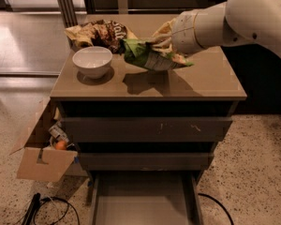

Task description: Pick green rice chip bag from bottom drawer and place on counter

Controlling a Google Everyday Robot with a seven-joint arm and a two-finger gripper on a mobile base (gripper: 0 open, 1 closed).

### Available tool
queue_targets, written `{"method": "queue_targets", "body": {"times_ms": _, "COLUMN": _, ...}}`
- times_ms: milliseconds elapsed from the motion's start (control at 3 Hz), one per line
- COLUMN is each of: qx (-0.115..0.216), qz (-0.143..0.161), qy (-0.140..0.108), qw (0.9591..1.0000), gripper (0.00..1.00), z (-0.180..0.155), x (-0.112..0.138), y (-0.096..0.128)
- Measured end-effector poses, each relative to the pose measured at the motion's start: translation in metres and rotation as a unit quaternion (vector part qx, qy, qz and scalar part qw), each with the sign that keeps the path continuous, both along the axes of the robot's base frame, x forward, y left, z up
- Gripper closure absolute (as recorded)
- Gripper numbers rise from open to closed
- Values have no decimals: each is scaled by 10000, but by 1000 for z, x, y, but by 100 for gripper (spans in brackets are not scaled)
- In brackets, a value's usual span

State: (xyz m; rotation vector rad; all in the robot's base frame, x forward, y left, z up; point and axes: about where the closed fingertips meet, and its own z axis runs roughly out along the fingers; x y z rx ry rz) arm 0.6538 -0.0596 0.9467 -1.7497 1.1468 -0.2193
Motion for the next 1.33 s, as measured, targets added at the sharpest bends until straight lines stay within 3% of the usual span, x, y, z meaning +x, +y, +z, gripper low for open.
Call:
{"method": "queue_targets", "body": {"times_ms": 333, "qx": 93, "qz": -37, "qy": 149, "qw": 9998, "gripper": 100, "z": -33, "x": 6, "y": 9}}
{"method": "queue_targets", "body": {"times_ms": 667, "qx": 66, "qz": -87, "qy": -1, "qw": 9999, "gripper": 100, "z": -41, "x": 9, "y": 12}}
{"method": "queue_targets", "body": {"times_ms": 1000, "qx": 72, "qz": -92, "qy": -11, "qw": 9999, "gripper": 81, "z": -41, "x": 9, "y": 13}}
{"method": "queue_targets", "body": {"times_ms": 1333, "qx": 72, "qz": -92, "qy": -11, "qw": 9999, "gripper": 50, "z": -41, "x": 9, "y": 13}}
